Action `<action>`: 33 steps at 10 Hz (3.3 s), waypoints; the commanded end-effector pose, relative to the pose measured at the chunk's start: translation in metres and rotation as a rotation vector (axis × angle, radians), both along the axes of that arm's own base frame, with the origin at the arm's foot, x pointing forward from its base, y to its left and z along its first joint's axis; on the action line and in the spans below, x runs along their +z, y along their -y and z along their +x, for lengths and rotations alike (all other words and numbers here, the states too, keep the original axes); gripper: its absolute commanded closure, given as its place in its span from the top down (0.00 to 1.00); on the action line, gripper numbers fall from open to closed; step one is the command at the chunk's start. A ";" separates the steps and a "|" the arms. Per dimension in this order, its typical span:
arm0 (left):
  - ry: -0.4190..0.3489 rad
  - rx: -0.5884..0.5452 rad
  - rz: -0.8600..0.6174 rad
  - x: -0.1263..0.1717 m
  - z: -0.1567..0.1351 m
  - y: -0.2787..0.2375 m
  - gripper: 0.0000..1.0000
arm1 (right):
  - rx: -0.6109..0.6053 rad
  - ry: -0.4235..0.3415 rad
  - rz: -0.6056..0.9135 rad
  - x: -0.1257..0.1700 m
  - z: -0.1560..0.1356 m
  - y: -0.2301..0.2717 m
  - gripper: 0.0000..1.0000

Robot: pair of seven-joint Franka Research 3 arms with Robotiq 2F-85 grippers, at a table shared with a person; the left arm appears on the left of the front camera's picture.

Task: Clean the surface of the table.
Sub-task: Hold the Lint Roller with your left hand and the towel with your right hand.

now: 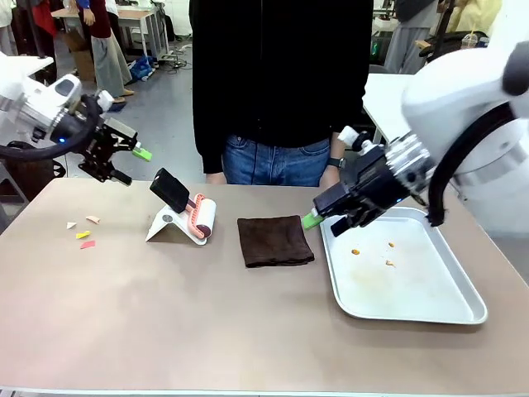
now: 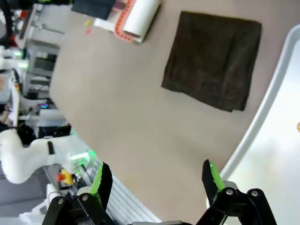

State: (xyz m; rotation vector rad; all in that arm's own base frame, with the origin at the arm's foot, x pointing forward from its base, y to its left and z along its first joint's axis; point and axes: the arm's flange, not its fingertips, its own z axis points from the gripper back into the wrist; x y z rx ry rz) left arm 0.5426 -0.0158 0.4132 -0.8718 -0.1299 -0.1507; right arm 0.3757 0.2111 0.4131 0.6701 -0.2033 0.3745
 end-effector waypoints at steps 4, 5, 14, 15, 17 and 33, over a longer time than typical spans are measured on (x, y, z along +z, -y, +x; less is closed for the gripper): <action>-0.078 -0.077 -0.101 0.004 0.003 0.026 1.00 | -0.042 0.055 -0.040 -0.019 0.005 -0.016 1.00; -0.032 -0.019 0.001 -0.012 0.009 0.017 1.00 | -0.042 0.055 -0.040 -0.019 0.005 -0.016 1.00; -0.104 0.041 0.014 -0.012 0.003 0.035 1.00 | -0.331 -0.087 -0.385 -0.058 0.089 -0.080 1.00; -0.110 0.040 0.019 -0.012 0.003 0.034 1.00 | -0.314 -0.084 -0.401 -0.062 0.097 -0.087 1.00; -0.116 0.044 0.026 -0.014 0.004 0.039 1.00 | -0.307 -0.078 -0.435 -0.073 0.110 -0.101 1.00; -0.179 0.060 0.074 -0.025 0.019 0.071 1.00 | -0.380 -0.012 -0.560 -0.114 0.128 -0.122 1.00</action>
